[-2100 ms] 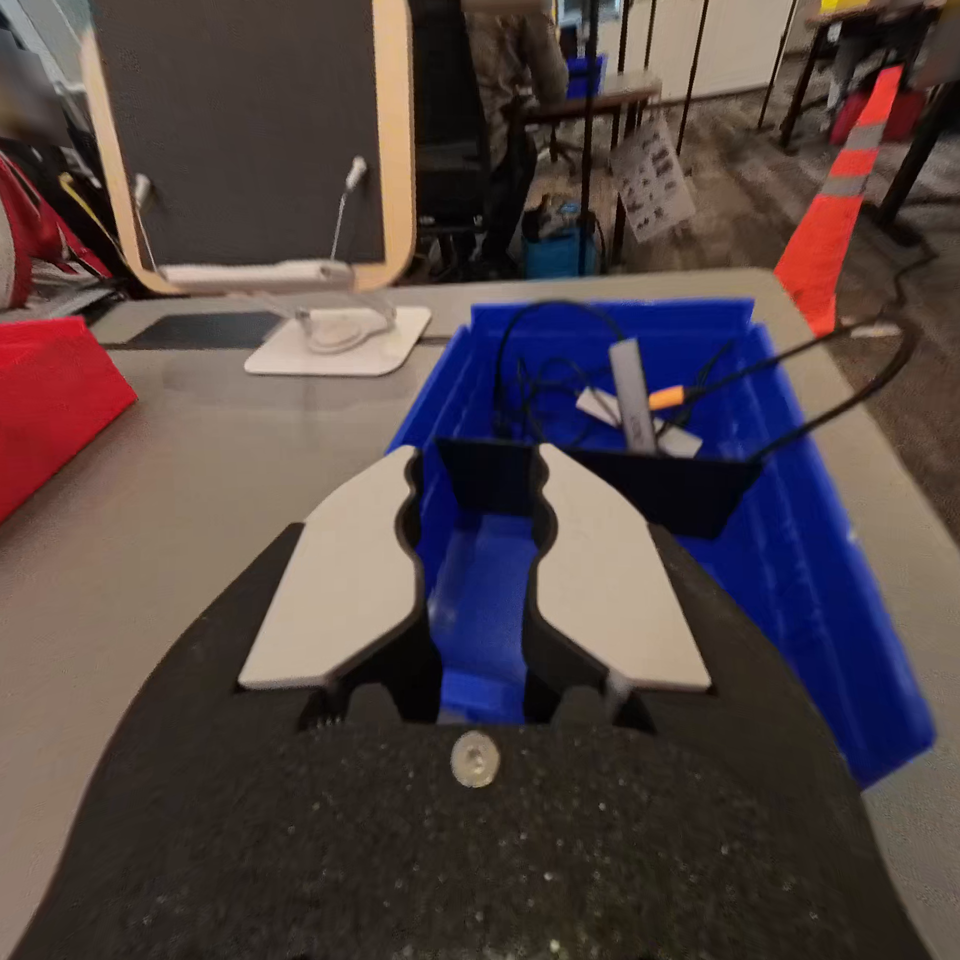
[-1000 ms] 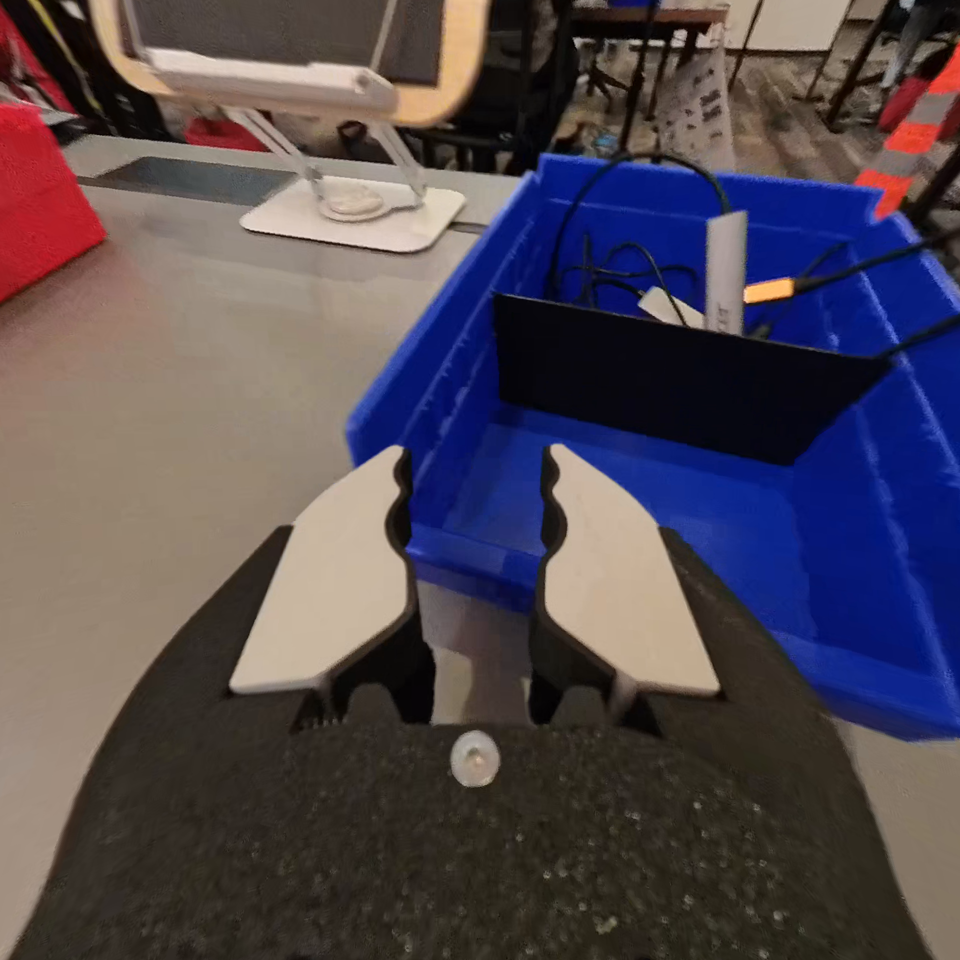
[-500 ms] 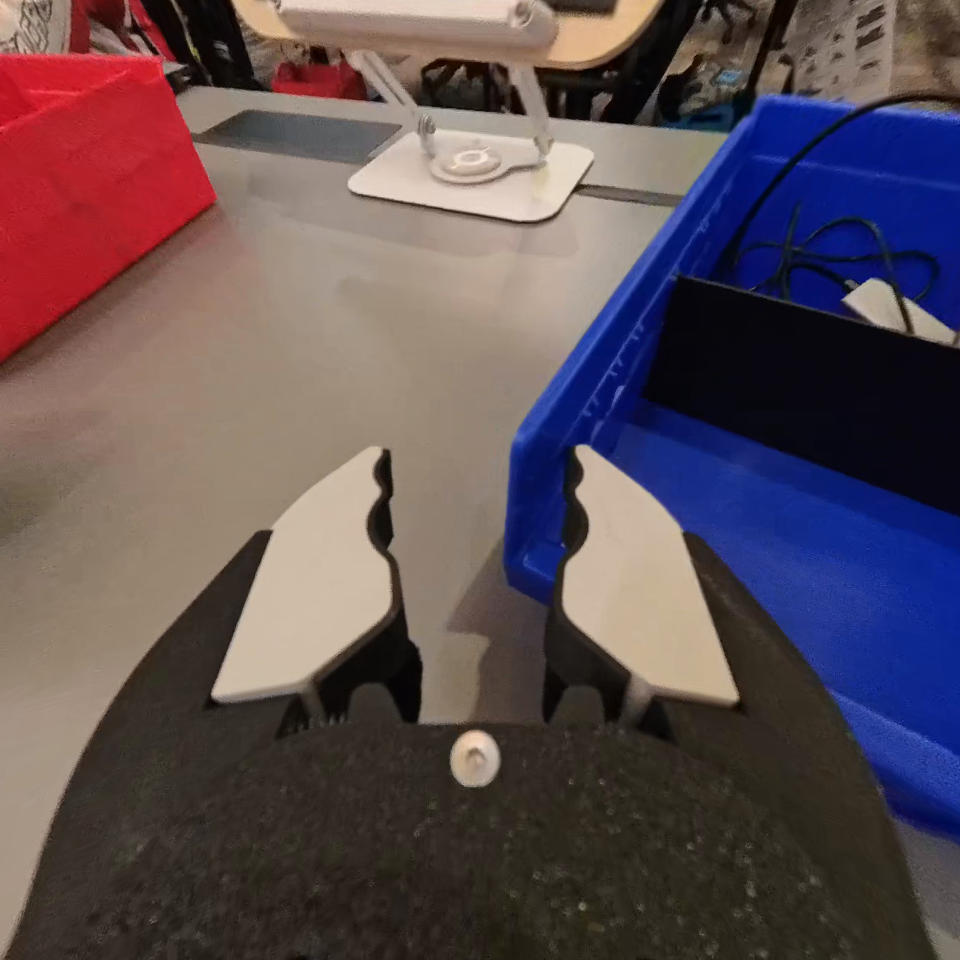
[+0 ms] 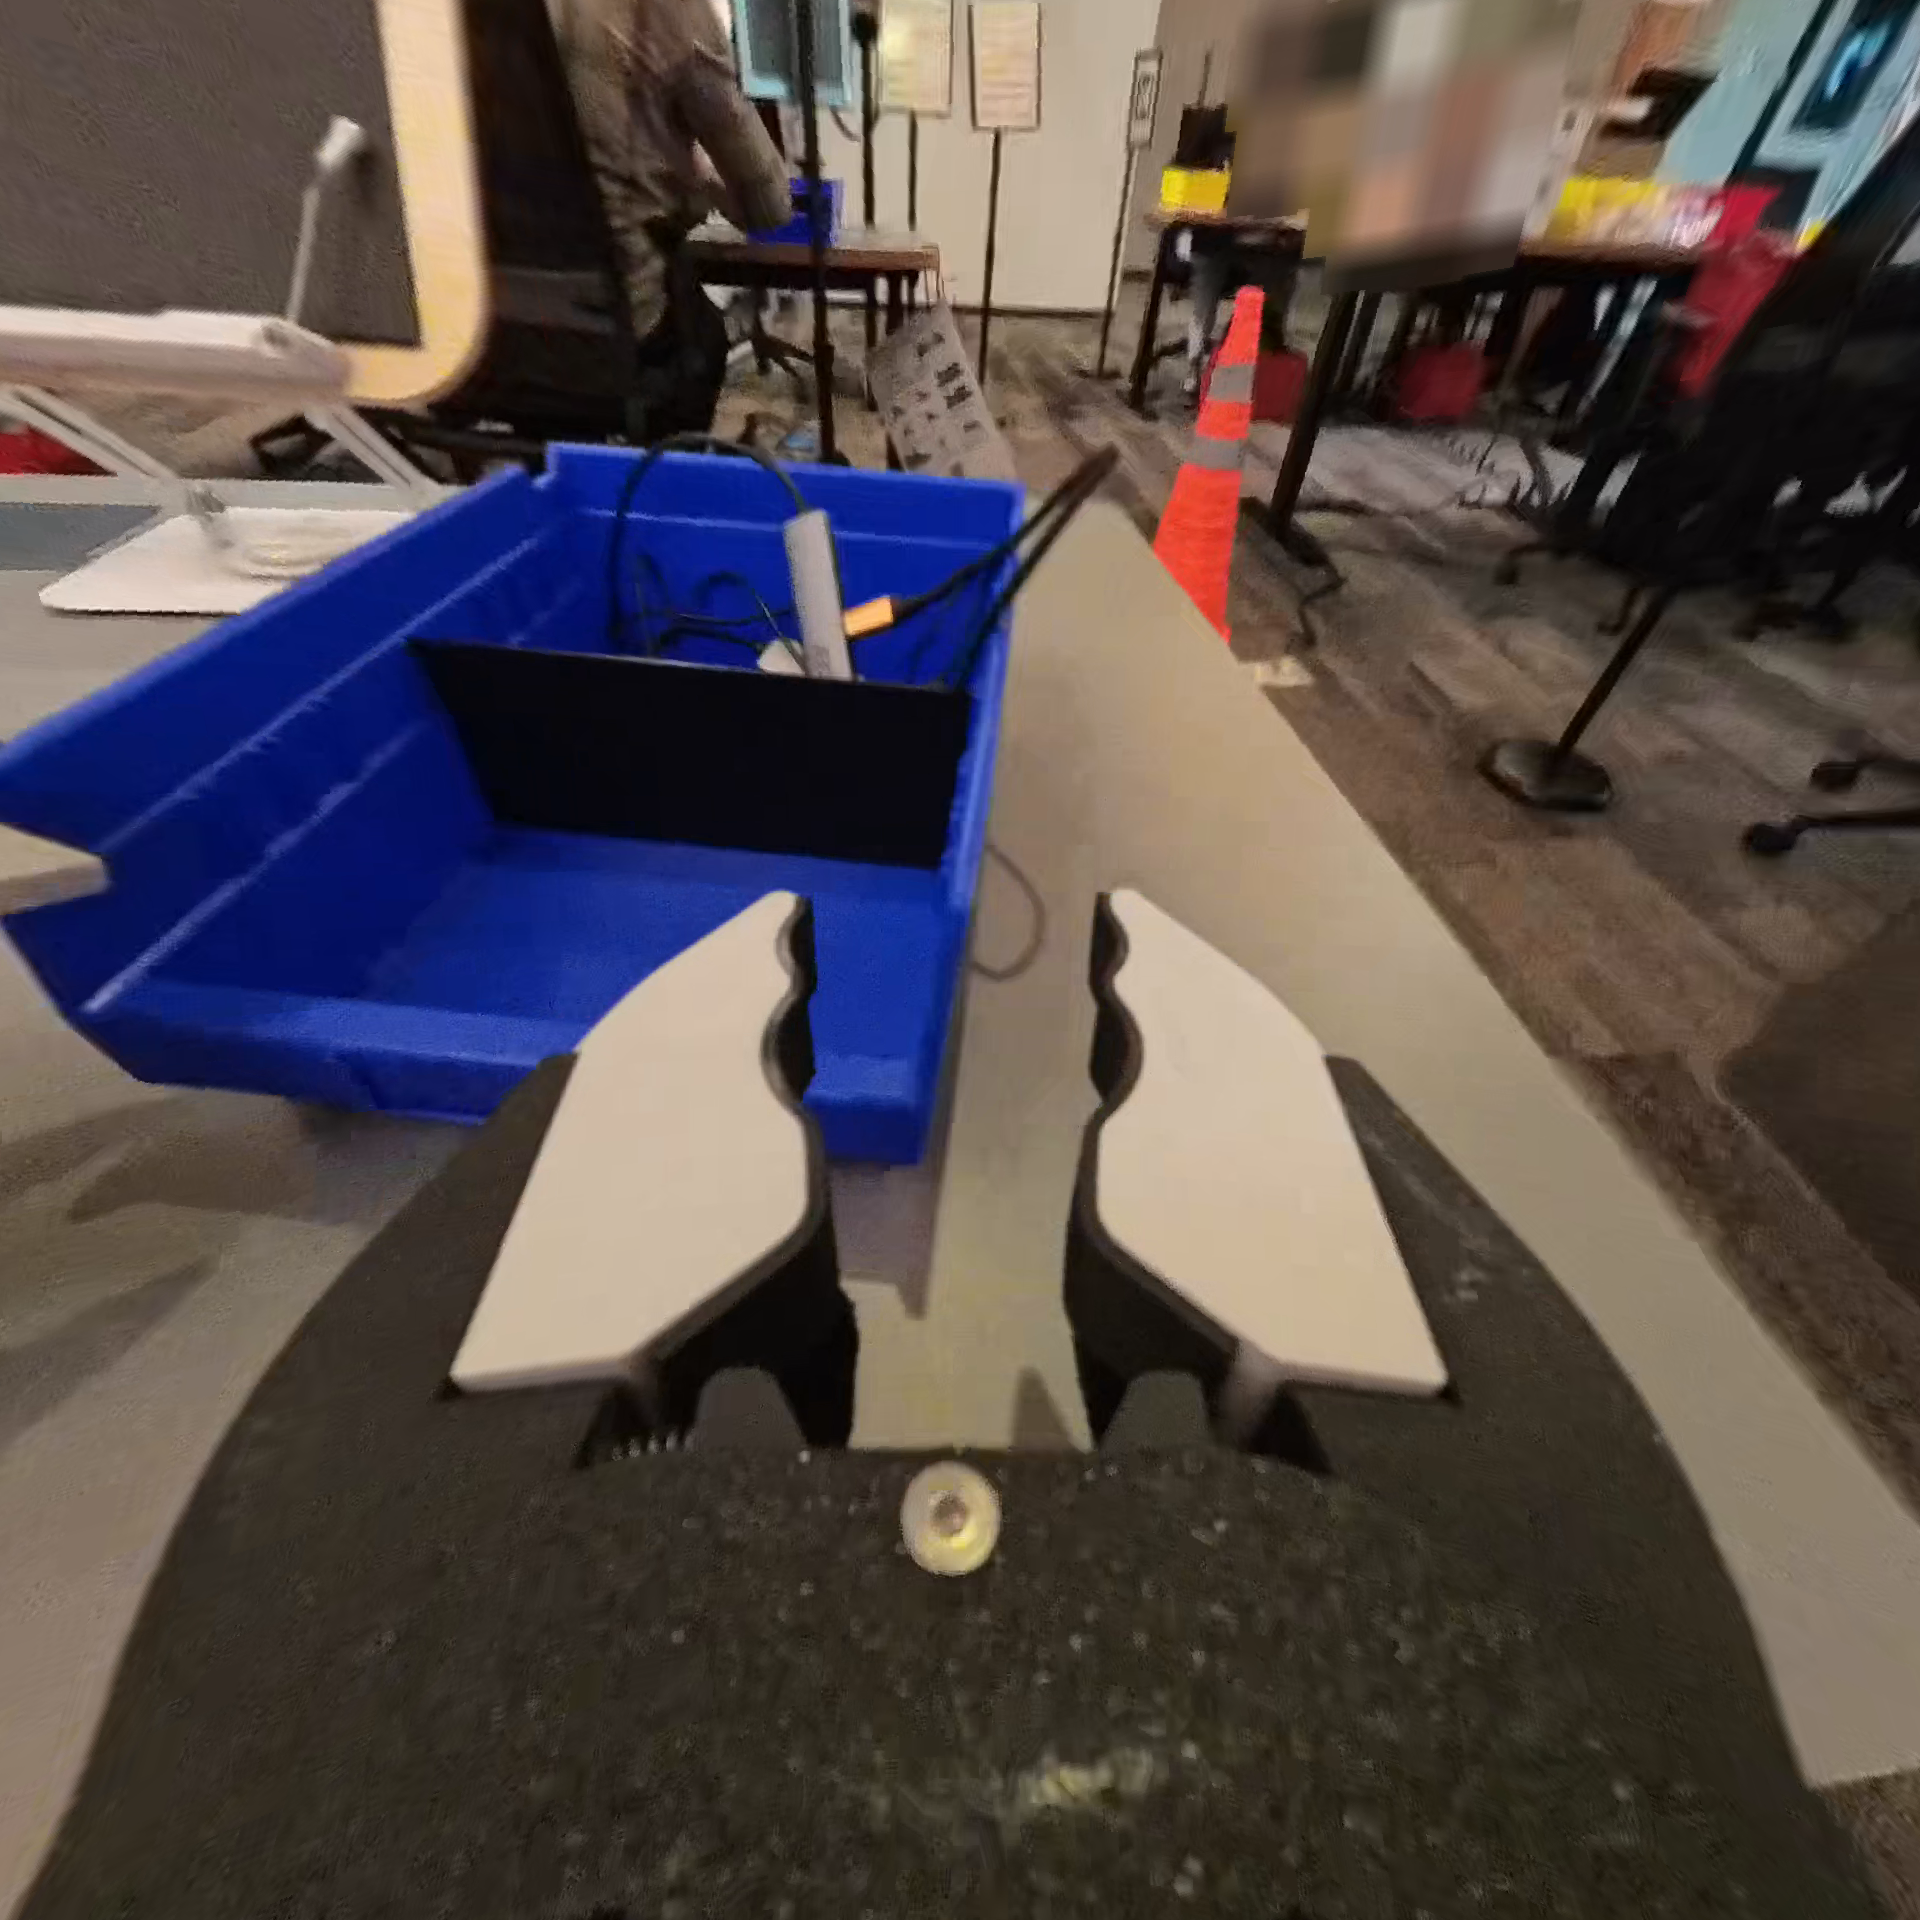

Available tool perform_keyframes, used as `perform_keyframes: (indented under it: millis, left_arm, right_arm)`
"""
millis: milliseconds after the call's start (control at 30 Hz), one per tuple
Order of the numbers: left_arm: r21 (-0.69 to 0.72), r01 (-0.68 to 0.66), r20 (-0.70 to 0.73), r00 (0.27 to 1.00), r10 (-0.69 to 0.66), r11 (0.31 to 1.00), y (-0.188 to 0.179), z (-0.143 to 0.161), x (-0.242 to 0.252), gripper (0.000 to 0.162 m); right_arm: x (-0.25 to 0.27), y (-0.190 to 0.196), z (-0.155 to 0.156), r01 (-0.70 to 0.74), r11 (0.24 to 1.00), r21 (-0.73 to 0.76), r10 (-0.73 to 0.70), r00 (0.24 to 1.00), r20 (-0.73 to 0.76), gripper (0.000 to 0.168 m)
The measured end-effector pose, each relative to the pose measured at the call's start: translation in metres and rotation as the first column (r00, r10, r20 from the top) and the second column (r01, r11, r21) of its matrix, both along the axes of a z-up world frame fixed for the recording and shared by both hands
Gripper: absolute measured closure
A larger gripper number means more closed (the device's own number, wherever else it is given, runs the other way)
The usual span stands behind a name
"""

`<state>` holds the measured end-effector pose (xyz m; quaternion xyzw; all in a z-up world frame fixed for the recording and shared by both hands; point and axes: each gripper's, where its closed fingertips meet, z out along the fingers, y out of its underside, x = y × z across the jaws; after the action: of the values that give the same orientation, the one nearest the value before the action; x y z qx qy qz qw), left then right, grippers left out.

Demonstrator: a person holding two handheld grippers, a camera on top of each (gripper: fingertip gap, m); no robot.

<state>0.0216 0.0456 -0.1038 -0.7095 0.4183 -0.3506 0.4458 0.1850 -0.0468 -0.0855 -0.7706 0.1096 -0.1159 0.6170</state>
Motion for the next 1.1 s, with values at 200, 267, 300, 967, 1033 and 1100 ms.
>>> perform_keyframes:
  millis: [200,267,300,967,1033,1100]
  left_arm:
    - [-0.058,-0.077,0.017,0.997,0.078,0.995,0.027,-0.01,0.009,0.129]
    - [-0.063,-0.076,0.002,0.997,0.077,0.995,0.029,-0.011,0.007,0.13]
    - [-0.052,-0.083,-0.027,0.996,0.081,0.995,0.03,-0.012,0.004,0.132]
    - [0.237,-0.543,-0.034,0.824,0.566,0.806,0.091,0.031,-0.219,0.155]
    - [0.229,-0.584,-0.044,0.793,0.607,0.779,0.094,0.025,-0.247,0.155]
    - [0.204,-0.612,-0.059,0.771,0.634,0.764,0.098,0.015,-0.269,0.156]
  right_arm:
    - [0.0,0.027,-0.039,-0.033,0.997,-0.075,0.017,0.977,-0.214,0.113]
    - [-0.005,0.032,-0.052,0.003,0.991,-0.133,-0.032,0.976,-0.217,0.128]
    - [-0.009,0.034,-0.057,0.015,0.985,-0.171,-0.053,0.974,-0.221,0.138]
    - [-0.2,0.12,-0.022,-0.206,0.972,-0.11,0.177,0.958,-0.225,0.164]
    - [-0.228,0.128,-0.028,-0.257,0.959,-0.121,0.226,0.948,-0.225,0.164]
    - [-0.249,0.134,-0.038,-0.293,0.943,-0.156,0.258,0.943,-0.21,0.164]
